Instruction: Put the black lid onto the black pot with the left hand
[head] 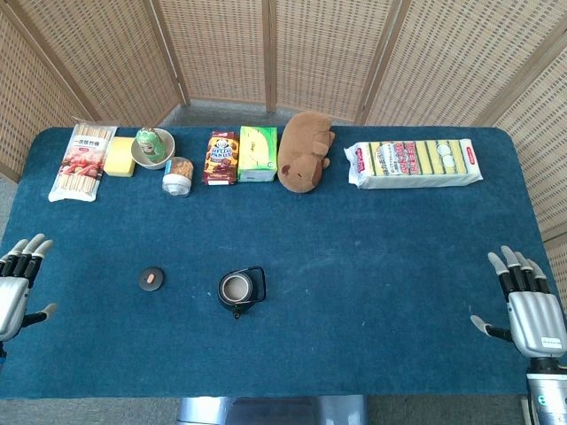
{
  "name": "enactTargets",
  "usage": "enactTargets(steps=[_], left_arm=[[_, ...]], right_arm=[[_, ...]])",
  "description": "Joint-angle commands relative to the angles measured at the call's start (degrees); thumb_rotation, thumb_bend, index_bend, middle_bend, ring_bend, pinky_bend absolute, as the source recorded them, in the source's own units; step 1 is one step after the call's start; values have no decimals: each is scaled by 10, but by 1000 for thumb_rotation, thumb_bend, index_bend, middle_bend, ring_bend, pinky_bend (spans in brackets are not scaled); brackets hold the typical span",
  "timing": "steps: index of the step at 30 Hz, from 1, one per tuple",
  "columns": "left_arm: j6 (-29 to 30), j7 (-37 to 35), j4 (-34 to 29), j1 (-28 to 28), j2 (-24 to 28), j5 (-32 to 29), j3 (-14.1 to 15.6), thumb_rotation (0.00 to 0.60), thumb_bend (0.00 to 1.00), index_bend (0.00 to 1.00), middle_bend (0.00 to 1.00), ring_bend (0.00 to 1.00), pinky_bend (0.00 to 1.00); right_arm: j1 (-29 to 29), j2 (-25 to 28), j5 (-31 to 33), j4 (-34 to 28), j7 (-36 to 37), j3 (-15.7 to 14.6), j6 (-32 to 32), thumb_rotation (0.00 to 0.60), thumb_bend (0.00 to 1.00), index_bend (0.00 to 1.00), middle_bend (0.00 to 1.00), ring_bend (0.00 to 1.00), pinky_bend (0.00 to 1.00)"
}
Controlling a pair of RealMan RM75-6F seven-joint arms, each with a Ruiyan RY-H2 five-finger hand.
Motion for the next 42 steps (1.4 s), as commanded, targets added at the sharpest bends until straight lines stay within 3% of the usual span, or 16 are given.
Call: enactTargets(steps=[1,9,17,20,26,34,42], left_arm=[[-1,-1,0,0,1,0,0,600,84,0,0,0,135],[-26,10,-3,-7,-1,-3,8,600,85,0,0,0,135],[-109,170,-55,-62,-25,-23,0,600,85,0,0,0,134],[-123,252,-59,-82,-60,-46,-15,600,84,0,0,0,116],[-165,341,-84,-114,-98,-110,-31,600,126,0,0,0,111],[-220,387,-84,-158,-130,-177,-42,600,319,24,0,0,111],[-222,405,-78,-181,-153,-204,-44,600,342,59,0,0,111]], right_arm=[[1,0,1,0,0,0,-3,522,0,47,4,25,0],[1,0,3,-3,-1,-1,-4,524,0,47,3,25,0],[2,5,9,-9,6,0,-12,520,0,47,2,26,0],[0,10,8,-14,12,-1,-9,519,0,47,1,25,0],[-1,16,7,-18,22,-1,-9,520,0,47,0,25,0],[0,22,9,-21,36,-1,-13,523,0,47,0,25,0],[-1,24,9,-22,39,-1,-13,520,0,47,0,26,0]])
